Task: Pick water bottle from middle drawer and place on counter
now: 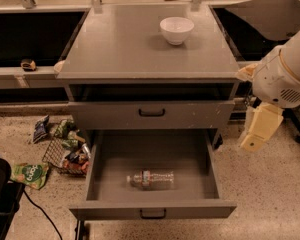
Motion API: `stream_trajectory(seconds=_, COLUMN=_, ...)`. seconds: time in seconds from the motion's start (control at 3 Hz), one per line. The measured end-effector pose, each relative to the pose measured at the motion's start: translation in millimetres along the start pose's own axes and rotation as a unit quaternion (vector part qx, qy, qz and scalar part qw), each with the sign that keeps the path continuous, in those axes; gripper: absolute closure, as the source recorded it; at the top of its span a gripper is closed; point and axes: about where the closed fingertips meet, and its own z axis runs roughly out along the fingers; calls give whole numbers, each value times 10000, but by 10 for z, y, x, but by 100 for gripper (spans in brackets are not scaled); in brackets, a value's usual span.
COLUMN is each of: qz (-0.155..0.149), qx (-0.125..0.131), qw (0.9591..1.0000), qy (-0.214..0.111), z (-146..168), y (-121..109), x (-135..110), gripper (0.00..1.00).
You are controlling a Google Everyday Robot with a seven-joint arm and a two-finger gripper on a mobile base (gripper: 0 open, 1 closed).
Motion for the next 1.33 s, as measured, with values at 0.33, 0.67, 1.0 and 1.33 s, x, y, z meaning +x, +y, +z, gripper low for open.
stream_trajectory(seconds=0.33, qz=-28, qx=59, qw=10000, qy=-39, z=33, y=-10, x=7, gripper=0)
stream_trajectory(seconds=0.67, qz=-281, qx=30, qw=9993, qy=-232, z=456, y=-7, x=107, gripper=0)
stream_trajectory(seconds=1.0, qz=-676, qx=96, qw=9953, qy=-689, z=1004, y=-140, x=142, gripper=0)
stream_trajectory(seconds=1.33, qz=-794, qx=-95, qw=9887, qy=-1265, z=1607, y=-197, x=192, gripper=0)
